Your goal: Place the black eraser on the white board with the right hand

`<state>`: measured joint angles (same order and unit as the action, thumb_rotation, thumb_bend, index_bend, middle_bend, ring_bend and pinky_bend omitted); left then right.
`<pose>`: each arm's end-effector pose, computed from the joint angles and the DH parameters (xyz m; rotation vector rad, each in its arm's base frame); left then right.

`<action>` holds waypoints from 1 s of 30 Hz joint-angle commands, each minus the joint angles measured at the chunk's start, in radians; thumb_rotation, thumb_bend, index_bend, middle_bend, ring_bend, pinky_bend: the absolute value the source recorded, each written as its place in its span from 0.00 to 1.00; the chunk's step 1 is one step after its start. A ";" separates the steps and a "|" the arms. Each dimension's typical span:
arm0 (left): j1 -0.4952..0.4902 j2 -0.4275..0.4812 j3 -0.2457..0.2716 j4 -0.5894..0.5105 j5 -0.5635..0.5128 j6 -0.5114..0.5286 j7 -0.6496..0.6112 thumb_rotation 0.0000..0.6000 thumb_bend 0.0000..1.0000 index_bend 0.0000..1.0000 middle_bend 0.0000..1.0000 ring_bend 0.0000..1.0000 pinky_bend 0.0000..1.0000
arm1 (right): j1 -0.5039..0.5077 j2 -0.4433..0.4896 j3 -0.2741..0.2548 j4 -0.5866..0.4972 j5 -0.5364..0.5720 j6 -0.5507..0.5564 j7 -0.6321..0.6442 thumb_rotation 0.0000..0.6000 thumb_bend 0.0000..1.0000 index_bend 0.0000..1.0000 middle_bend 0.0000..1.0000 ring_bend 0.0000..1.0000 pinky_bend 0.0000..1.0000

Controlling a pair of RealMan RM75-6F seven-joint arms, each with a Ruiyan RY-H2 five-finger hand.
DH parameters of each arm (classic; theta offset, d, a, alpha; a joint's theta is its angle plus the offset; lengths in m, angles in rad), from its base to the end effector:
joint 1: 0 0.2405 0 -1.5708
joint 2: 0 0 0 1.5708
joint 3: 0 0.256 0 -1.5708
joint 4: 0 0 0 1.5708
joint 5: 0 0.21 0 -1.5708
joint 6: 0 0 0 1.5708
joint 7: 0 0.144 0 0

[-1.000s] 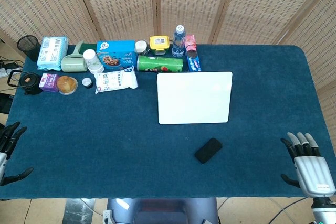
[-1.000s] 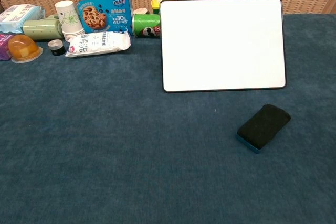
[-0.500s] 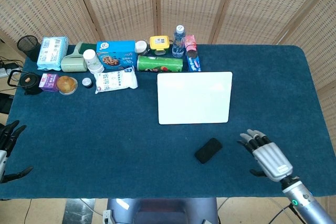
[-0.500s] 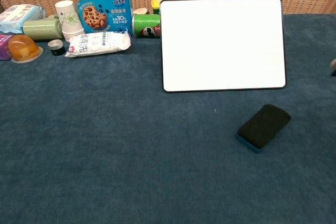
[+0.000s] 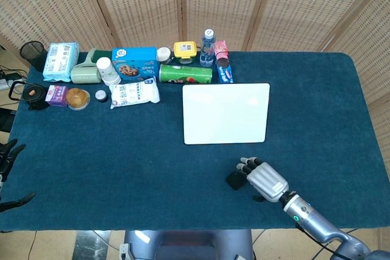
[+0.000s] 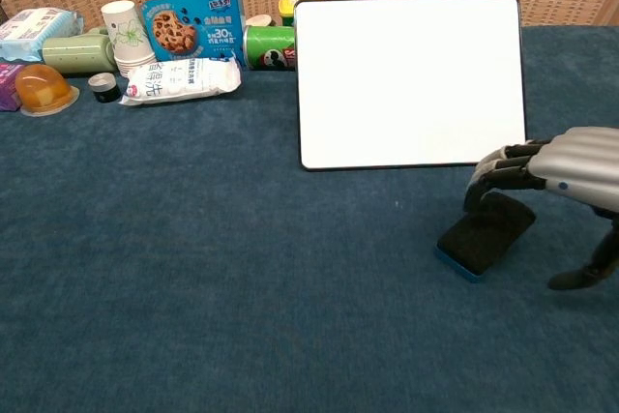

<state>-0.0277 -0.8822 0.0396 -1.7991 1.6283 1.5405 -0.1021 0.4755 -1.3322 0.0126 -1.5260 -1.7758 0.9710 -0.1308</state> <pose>-0.2851 0.1433 0.2032 -1.4520 -0.9647 -0.9411 -0.2176 -0.2471 0.0160 2.2233 -0.7019 0.8539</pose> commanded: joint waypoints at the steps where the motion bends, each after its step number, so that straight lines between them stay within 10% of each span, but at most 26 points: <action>1: 0.002 0.005 0.000 0.008 0.002 0.004 -0.018 1.00 0.09 0.00 0.00 0.00 0.06 | 0.025 -0.035 0.007 0.036 0.020 -0.027 -0.031 1.00 0.03 0.25 0.25 0.17 0.22; 30: -0.001 0.011 -0.003 0.005 -0.007 -0.004 -0.038 1.00 0.09 0.00 0.00 0.00 0.06 | 0.060 -0.196 -0.017 0.237 -0.044 0.237 0.006 1.00 0.15 0.63 0.57 0.42 0.50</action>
<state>-0.0284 -0.8707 0.0365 -1.7943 1.6209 1.5364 -0.1403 0.5385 -1.5320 -0.0105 -1.2858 -1.8136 1.1808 -0.1359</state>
